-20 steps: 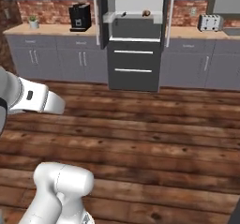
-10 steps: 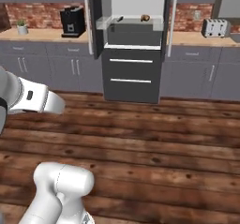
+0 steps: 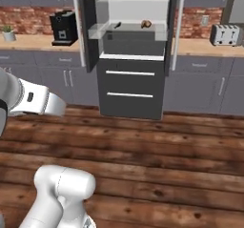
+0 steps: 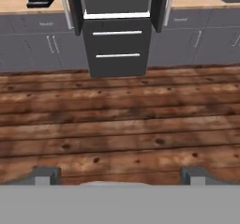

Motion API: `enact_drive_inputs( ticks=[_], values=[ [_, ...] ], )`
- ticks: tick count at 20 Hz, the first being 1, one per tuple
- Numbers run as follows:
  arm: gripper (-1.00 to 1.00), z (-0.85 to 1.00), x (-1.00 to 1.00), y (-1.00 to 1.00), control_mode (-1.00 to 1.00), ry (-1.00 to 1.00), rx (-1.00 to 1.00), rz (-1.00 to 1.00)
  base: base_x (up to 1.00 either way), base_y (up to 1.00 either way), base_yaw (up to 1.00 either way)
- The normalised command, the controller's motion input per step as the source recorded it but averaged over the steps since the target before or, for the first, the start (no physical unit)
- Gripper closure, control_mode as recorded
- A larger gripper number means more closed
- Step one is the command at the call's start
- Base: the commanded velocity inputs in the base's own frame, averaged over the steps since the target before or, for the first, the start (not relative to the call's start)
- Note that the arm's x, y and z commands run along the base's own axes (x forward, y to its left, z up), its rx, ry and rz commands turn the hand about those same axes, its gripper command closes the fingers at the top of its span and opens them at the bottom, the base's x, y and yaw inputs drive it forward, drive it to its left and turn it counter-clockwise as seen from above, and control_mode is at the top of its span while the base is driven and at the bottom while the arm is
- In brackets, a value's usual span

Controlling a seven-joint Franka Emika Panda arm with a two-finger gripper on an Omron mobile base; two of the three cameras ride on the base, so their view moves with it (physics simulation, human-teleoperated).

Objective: Gather the tomato and garlic from the fridge and place them on a tray on the dining counter. Then gather the fish and chicken drumstick from the fridge and place them on the other tray.

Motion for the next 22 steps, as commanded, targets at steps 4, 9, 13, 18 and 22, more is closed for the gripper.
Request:
enact_drive_inputs(
  ticks=[4, 9, 13, 18, 22],
  values=[
    [-1.00, 0.00, 0.00, 0.00, 1.00, 0.00, 0.00, 0.00, 1.00, 0.00, 0.00],
    [-1.00, 0.00, 0.00, 0.00, 1.00, 0.00, 0.00, 0.00, 1.00, 0.00, 0.00],
    [-1.00, 0.00, 0.00, 0.00, 1.00, 0.00, 0.00, 0.00, 1.00, 0.00, 0.00],
    [-1.00, 0.00, 0.00, 0.00, 1.00, 0.00, 0.00, 0.00, 1.00, 0.00, 0.00],
    [-1.00, 0.00, 0.00, 0.00, 1.00, 0.00, 0.00, 0.00, 0.99, 0.00, 0.00]
  ],
)
